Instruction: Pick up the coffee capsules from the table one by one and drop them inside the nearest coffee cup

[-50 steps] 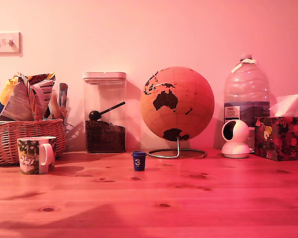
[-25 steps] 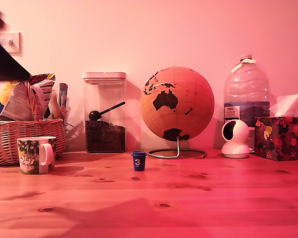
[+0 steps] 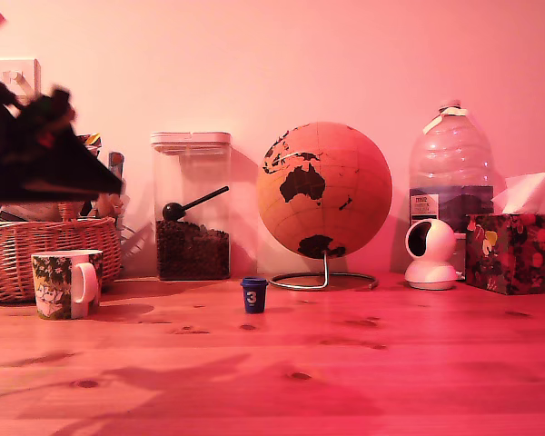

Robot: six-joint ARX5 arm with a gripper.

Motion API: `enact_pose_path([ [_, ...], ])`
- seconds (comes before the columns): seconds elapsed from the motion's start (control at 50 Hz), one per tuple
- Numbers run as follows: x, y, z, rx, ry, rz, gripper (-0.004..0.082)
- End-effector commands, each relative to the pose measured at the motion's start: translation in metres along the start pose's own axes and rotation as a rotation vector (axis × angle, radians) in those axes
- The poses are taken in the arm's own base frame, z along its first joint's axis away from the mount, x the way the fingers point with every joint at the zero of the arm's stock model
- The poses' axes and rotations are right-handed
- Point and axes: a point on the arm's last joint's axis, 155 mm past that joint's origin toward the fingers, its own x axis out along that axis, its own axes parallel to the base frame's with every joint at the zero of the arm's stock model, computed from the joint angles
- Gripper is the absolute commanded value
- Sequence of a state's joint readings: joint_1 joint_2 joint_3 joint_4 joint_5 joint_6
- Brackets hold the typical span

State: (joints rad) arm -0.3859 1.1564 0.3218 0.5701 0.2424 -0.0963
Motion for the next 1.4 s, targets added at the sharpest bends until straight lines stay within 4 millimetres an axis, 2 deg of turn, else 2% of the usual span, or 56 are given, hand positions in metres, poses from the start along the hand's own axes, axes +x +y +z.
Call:
enact_pose_path([
  [0.0, 0.002, -0.001, -0.009, 0.026, 0.007, -0.008, 0.0792],
  [0.42, 0.029, -0.01, -0.019, 0.048, -0.034, -0.052, 0.0792],
  [1.06, 0.089, 0.002, -0.031, 0.076, 0.03, -0.05, 0.0792],
  [1.38, 0.118, 0.009, -0.047, 0.114, 0.072, -0.049, 0.0791],
])
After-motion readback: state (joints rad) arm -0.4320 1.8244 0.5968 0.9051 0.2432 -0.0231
